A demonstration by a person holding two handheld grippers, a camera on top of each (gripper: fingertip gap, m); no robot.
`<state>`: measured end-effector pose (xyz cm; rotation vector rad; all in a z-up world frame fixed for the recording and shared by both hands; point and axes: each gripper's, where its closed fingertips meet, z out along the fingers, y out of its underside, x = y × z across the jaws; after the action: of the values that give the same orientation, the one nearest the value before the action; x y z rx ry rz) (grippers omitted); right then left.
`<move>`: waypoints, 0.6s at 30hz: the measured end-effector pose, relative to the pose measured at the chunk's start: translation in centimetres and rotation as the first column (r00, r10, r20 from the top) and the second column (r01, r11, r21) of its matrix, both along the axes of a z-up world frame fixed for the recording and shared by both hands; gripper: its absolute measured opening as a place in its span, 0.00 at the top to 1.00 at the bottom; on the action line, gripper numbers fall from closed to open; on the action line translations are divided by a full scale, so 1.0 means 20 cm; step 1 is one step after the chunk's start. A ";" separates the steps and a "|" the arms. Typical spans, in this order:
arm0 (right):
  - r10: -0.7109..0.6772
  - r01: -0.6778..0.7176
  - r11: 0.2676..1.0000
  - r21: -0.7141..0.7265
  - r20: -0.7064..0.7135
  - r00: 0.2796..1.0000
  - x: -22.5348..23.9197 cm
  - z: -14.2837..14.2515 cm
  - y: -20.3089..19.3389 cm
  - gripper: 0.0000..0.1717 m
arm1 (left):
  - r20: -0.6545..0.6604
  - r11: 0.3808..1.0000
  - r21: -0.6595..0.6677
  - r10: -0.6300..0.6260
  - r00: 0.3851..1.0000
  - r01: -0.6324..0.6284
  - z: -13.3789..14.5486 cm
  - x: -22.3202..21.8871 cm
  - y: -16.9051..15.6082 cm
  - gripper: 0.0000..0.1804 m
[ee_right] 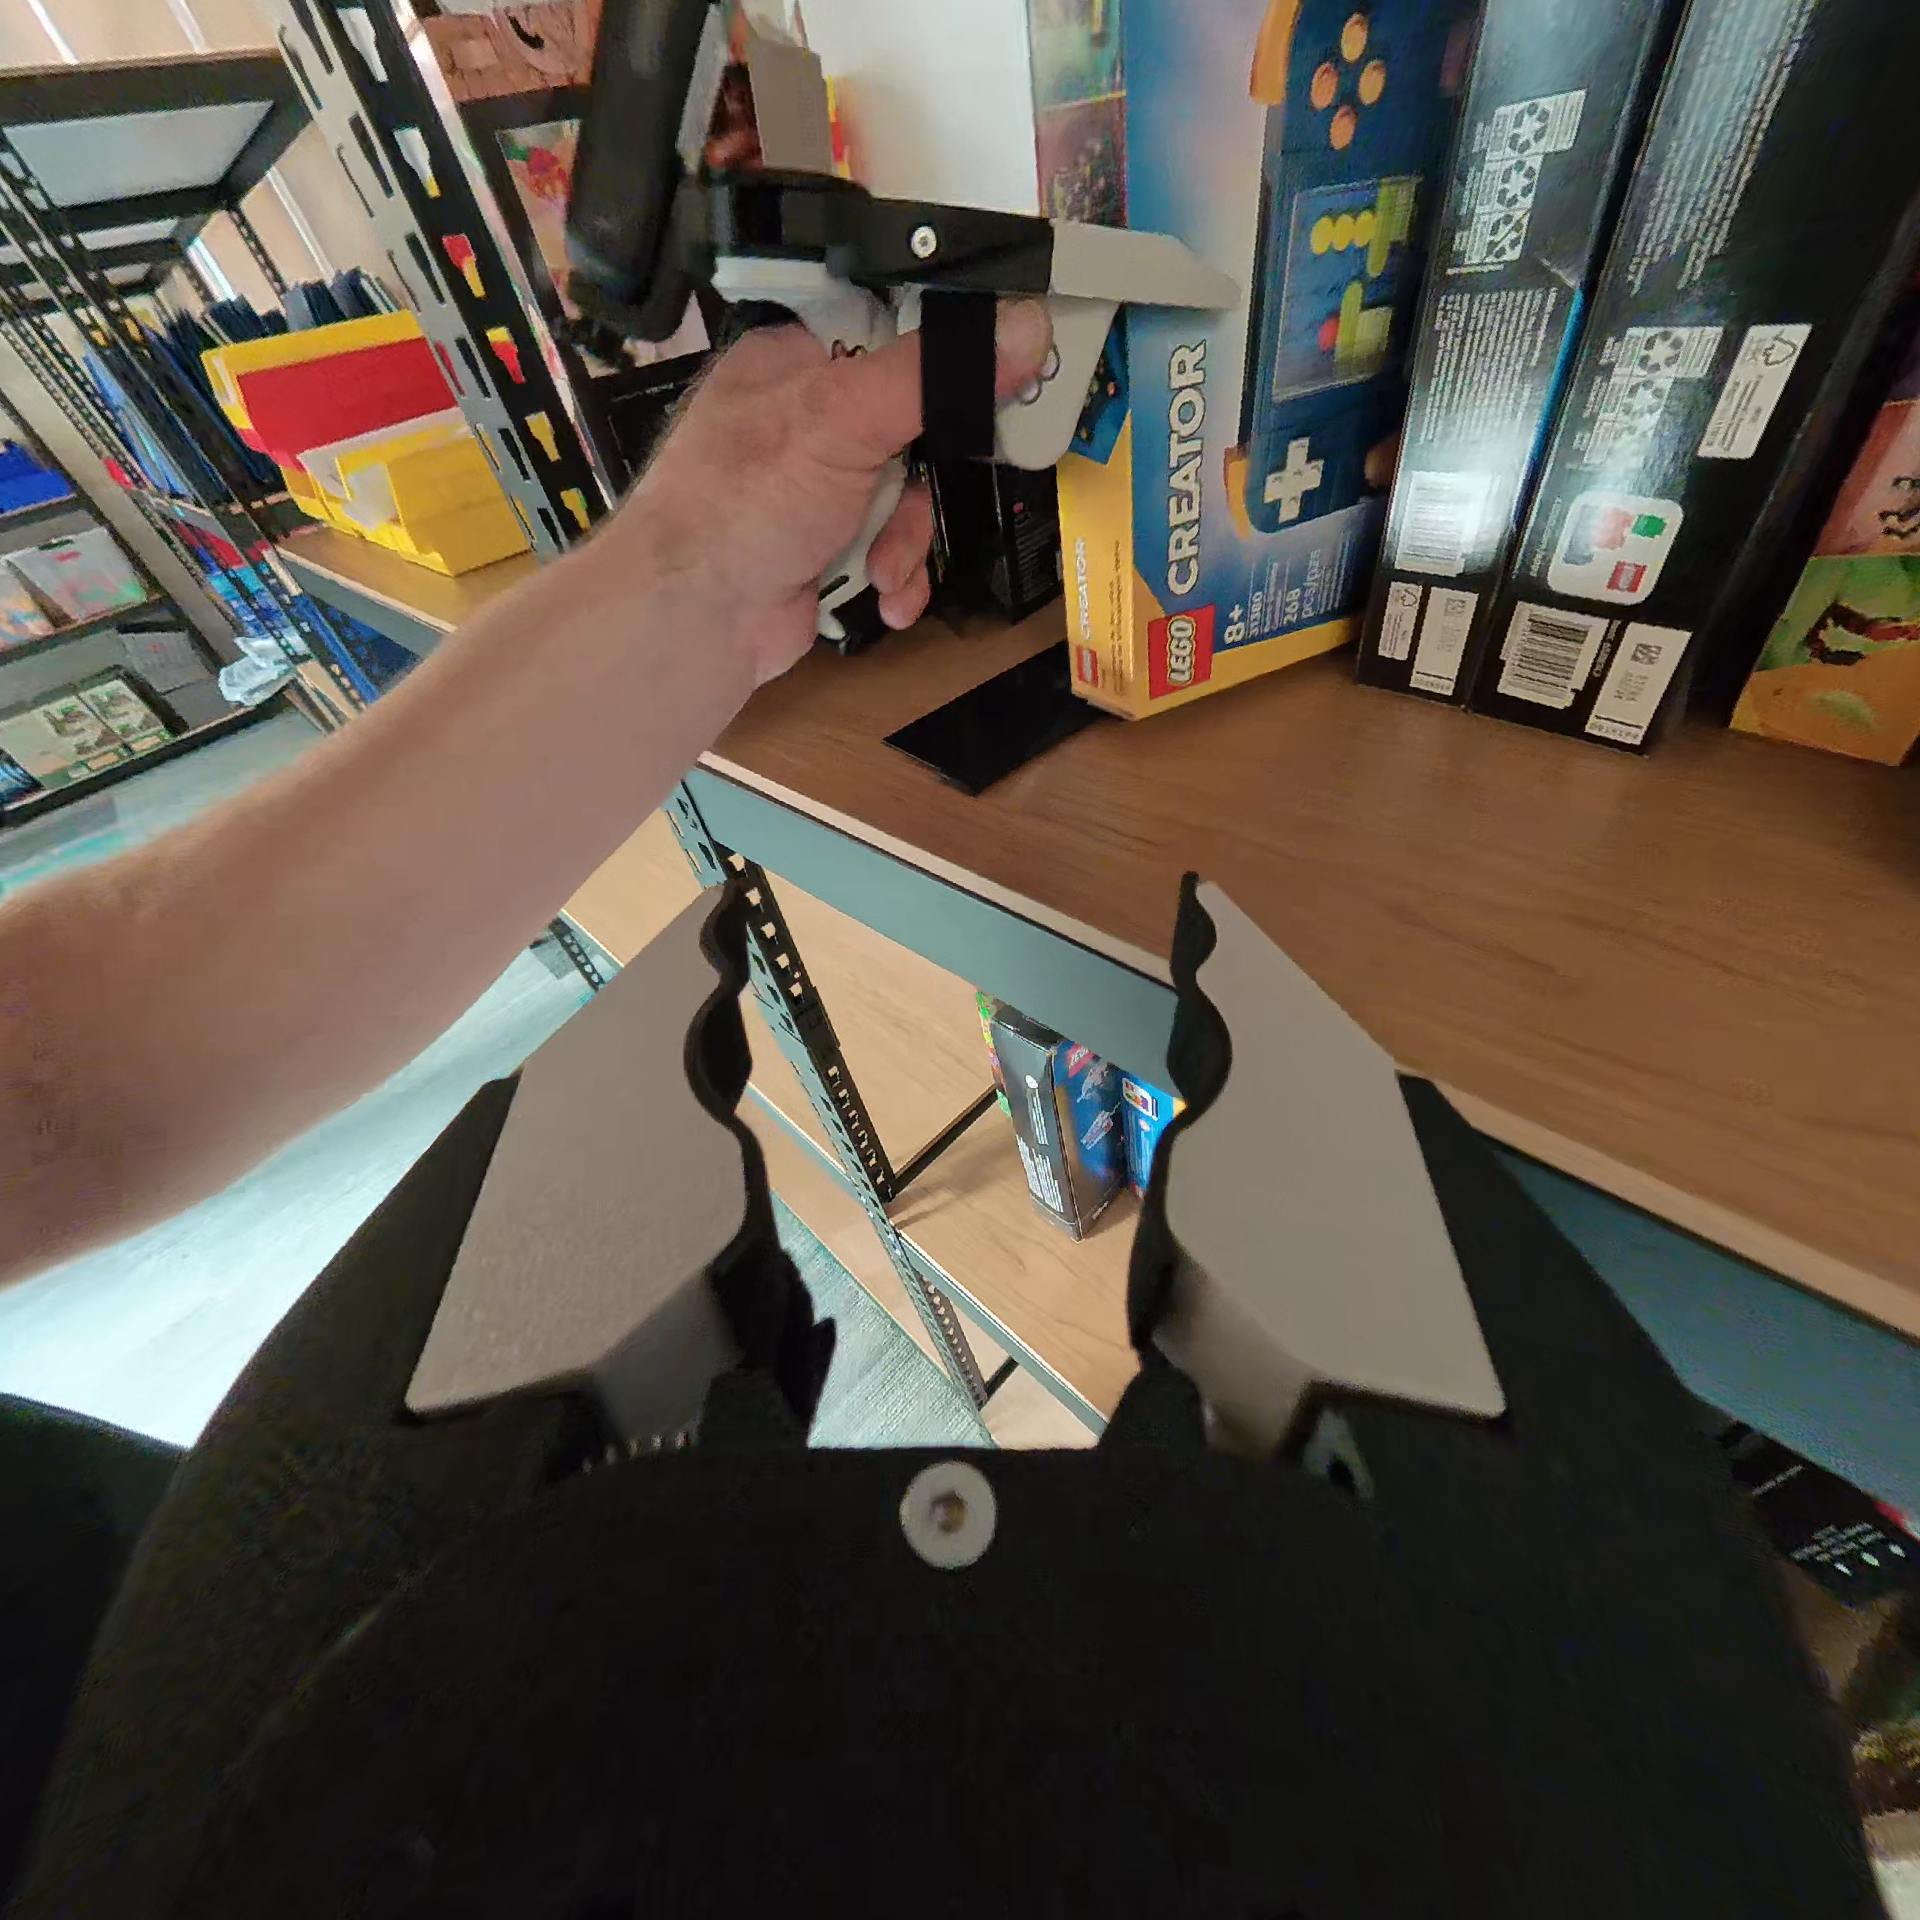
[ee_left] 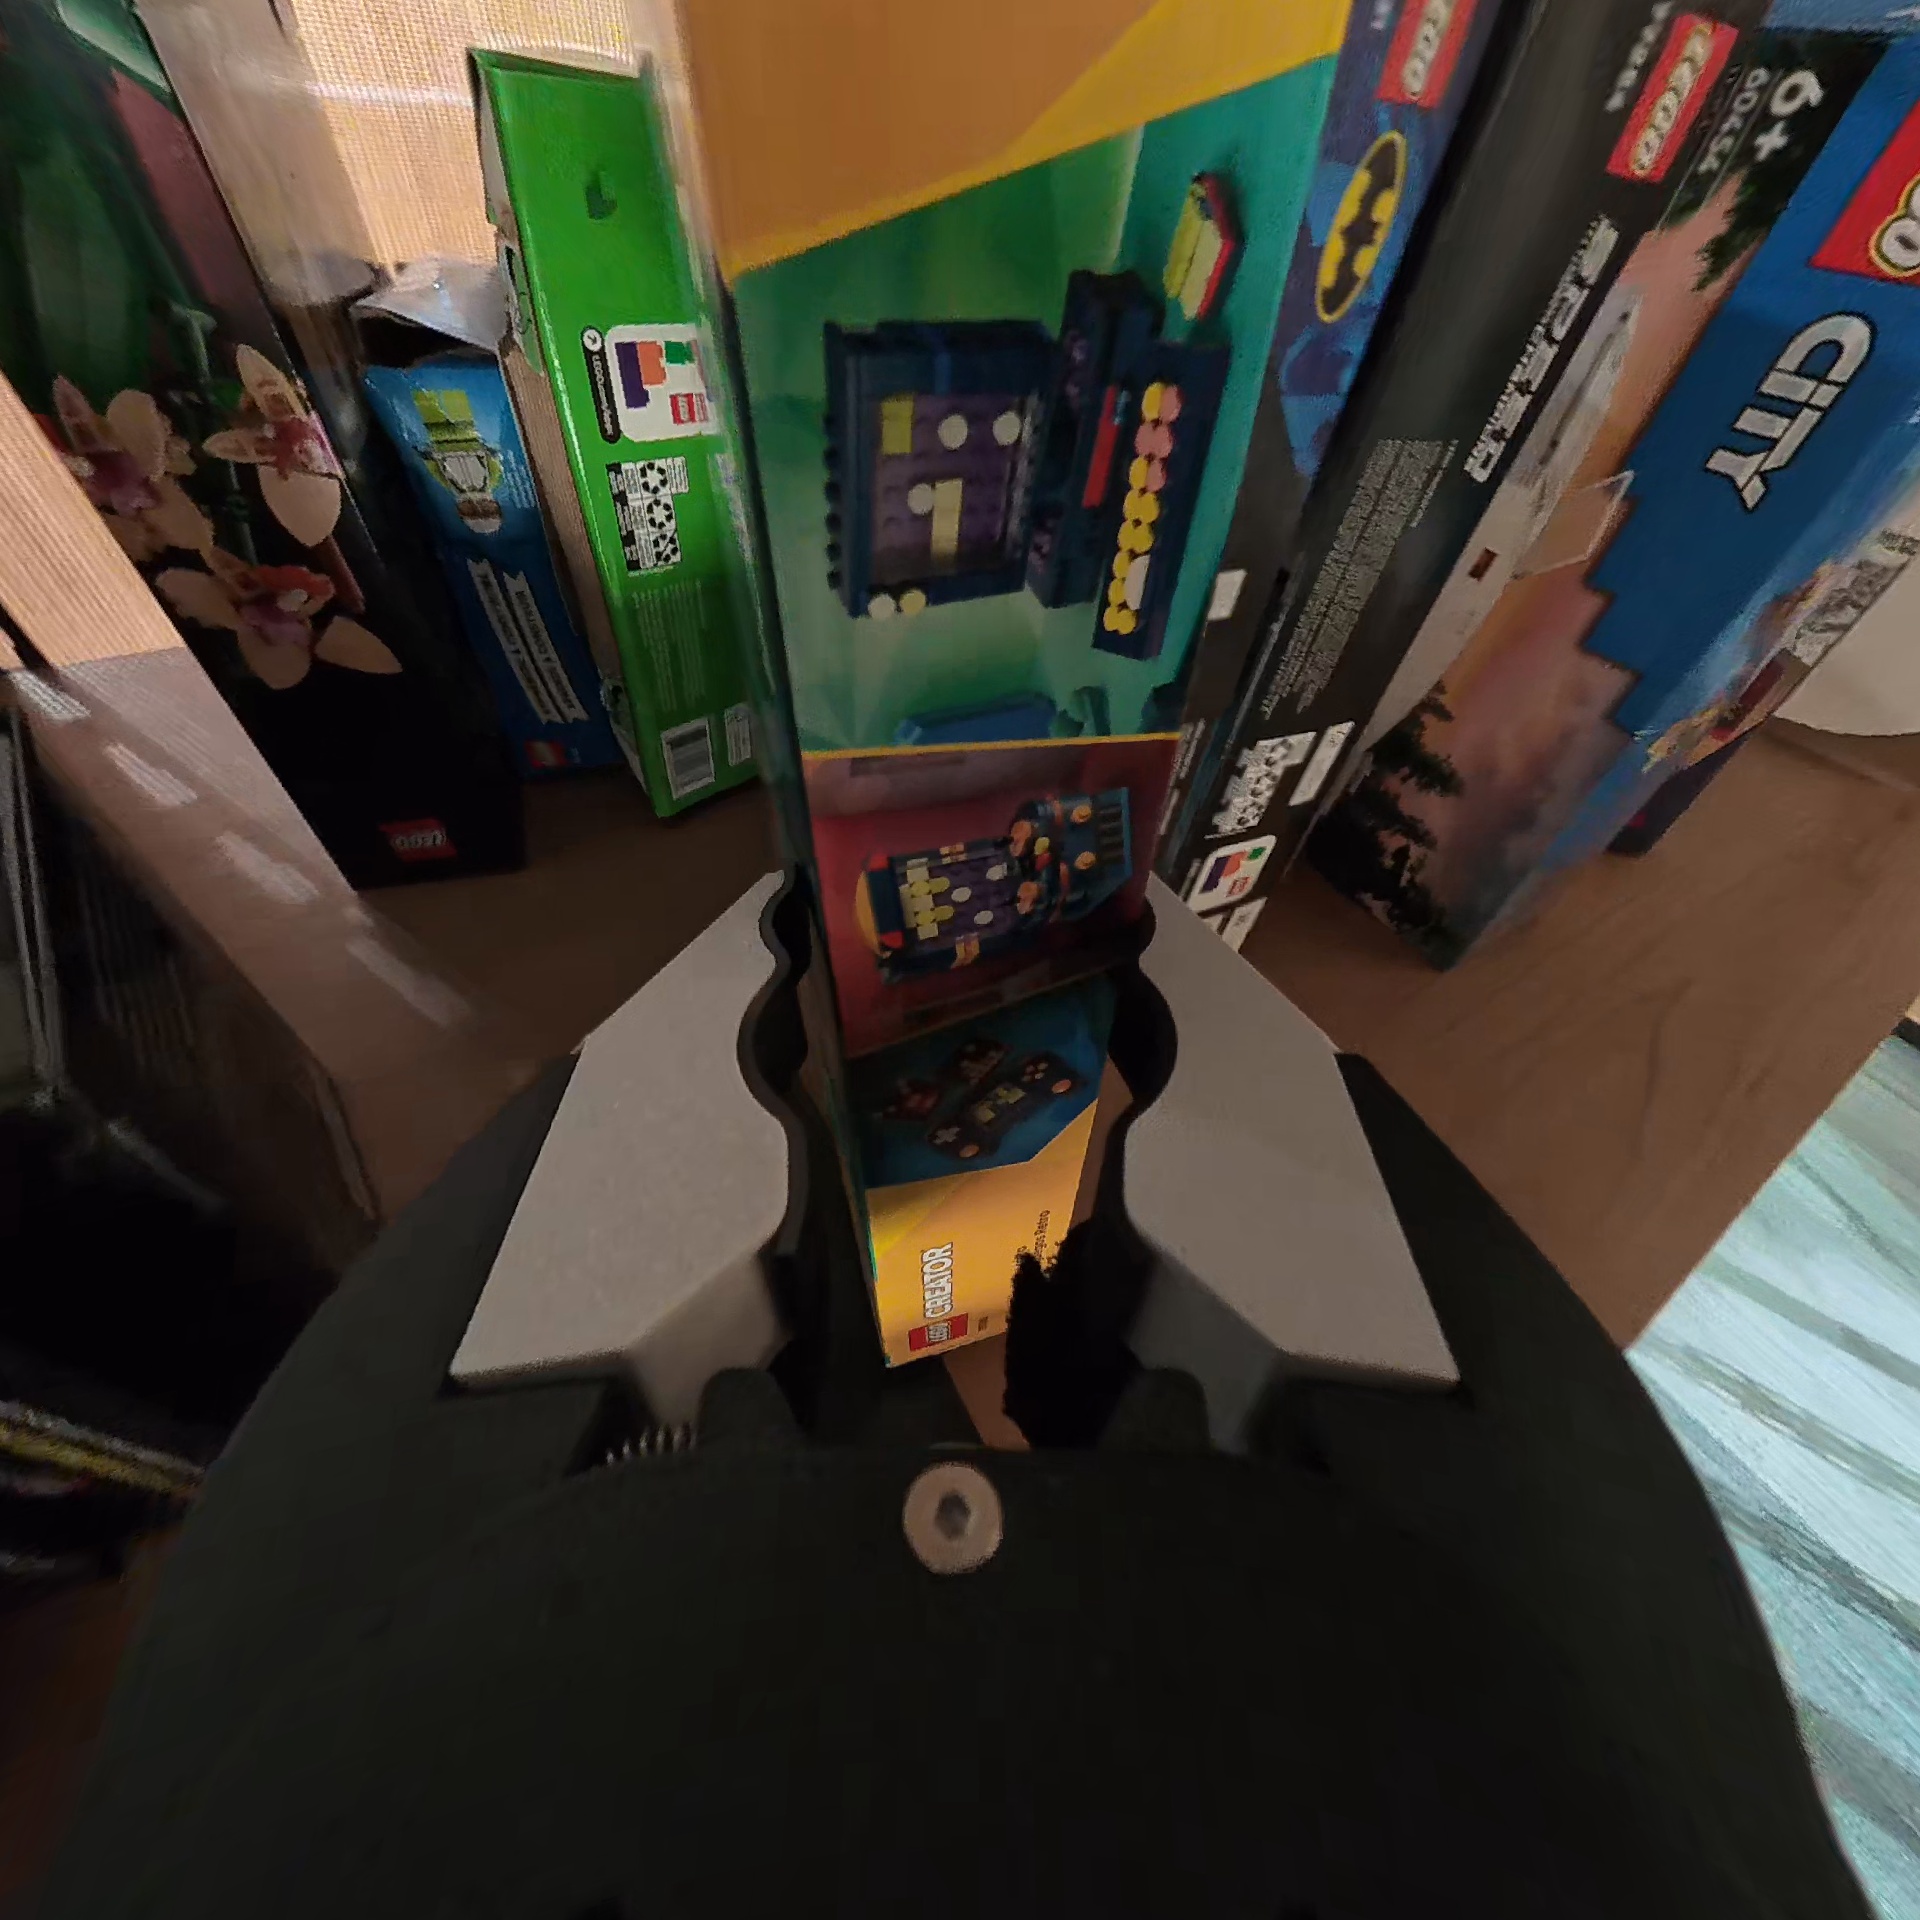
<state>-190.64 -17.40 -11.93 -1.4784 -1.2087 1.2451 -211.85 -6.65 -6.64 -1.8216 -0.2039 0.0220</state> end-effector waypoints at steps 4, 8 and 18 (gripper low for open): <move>0.027 -0.027 0.999 0.031 -0.004 1.000 -0.05 0.10 0.07 0.49 | -0.021 0.999 -0.004 0.043 0.999 -0.043 -0.01 0.11 -0.08 0.68; 0.052 -0.048 0.995 0.085 -0.039 0.998 -0.14 0.28 0.16 0.48 | -0.048 0.994 -0.006 0.105 0.993 -0.105 -0.03 0.24 -0.15 0.67; 0.189 -0.180 0.975 0.131 -0.063 0.980 -0.42 0.60 0.26 0.43 | 0.019 0.996 0.077 0.040 0.999 -0.041 -0.02 0.60 -0.15 0.64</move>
<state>-199.11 -12.23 -0.01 -1.2404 -1.3717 1.3107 -199.76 -9.75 -7.02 -1.7413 -0.2510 0.0263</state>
